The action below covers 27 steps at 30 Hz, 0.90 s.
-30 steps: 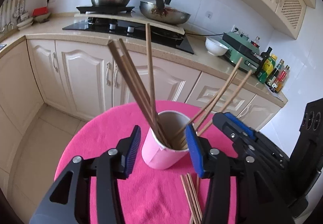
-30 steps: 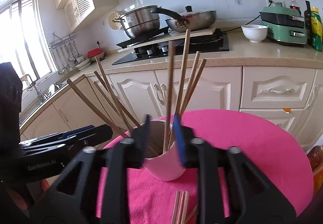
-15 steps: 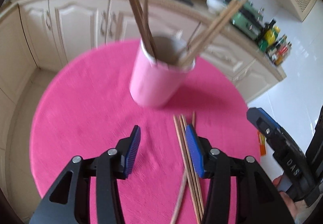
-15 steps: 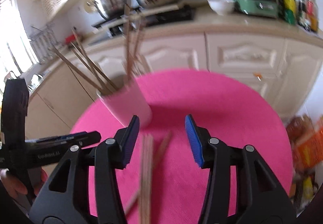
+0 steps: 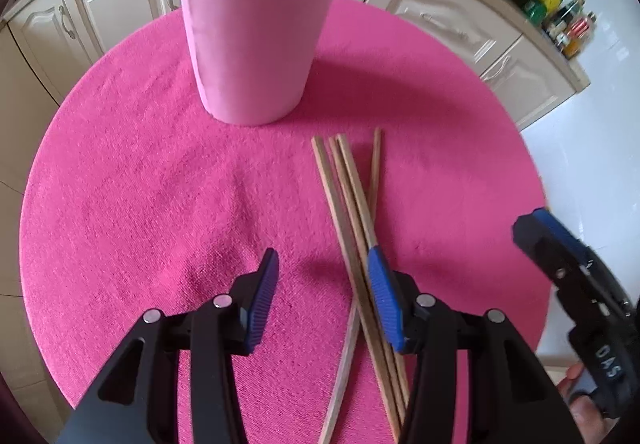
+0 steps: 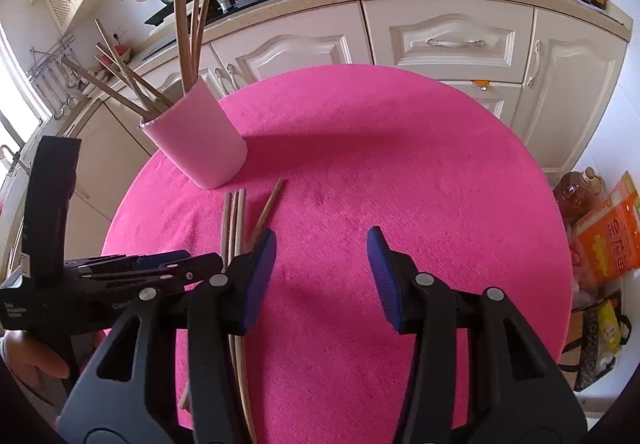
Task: Organize utensils
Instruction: 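Move both open grippers back toward the chopstick pile, then close the left gripper on one chopstick from the pile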
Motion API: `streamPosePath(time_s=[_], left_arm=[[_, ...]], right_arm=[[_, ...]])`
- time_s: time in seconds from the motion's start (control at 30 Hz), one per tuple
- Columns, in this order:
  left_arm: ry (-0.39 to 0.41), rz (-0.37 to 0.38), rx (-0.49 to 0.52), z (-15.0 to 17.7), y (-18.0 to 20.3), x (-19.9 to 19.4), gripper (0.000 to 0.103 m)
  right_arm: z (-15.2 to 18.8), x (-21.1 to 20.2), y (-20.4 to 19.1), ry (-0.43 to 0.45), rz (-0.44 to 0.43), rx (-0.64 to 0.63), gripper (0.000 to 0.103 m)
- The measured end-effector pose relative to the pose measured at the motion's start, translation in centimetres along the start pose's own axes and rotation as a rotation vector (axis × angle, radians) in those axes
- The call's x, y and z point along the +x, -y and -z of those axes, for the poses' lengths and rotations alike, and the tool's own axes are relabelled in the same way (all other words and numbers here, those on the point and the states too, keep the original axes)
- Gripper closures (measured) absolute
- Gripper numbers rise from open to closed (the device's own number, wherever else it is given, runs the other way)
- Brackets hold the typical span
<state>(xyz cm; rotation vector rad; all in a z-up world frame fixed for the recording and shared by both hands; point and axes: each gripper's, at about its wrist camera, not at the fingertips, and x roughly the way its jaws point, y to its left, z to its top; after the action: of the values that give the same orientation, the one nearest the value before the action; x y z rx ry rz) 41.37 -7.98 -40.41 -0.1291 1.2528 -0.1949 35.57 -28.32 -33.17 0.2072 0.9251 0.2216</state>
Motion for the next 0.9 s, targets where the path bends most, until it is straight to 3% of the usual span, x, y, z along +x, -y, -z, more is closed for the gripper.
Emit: streamPosePath(time_s=[0.33,0.37,0.43,0.57,0.73,0.8,0.9], left_arm=[[-0.057,-0.051,0.014,-0.9,0.8,1.6,0.057],[-0.065,-0.07,0.02,-1.1,1.0,1.8,0.06],[-0.071,-0.099,0.022,-1.5,0.9,2.1,0.075],[-0.078,-0.09,-0.012,-1.9,-0.1,2.0,0.094],[-0.072,-0.036,-0.062,-1.6,-1.3,1.5,0.098],[-0.057,-0.022,-0.077,-1.5,-1.6,0.9,0.098],[-0.044,-0.011,-0.094,-1.1,-2.6,-0.2,0.098]], right_arm=[[0.3,0.7,0.4,-0.047,-0.013,0.002,0.055],[0.3,0.9,0.4,-0.05,-0.012,0.0,0.055],[0.3,1.2,0.2,-0.069,-0.024,-0.005,0.055],[0.2,2.0,-0.5,-0.118,-0.047,-0.021,0.055],[0.2,3.7,-1.9,-0.202,-0.091,-0.052,0.056],[0.3,4.3,-2.6,-0.236,-0.104,-0.069,0.066],[0.3,5.1,-3.6,-0.27,-0.122,-0.086,0.07]])
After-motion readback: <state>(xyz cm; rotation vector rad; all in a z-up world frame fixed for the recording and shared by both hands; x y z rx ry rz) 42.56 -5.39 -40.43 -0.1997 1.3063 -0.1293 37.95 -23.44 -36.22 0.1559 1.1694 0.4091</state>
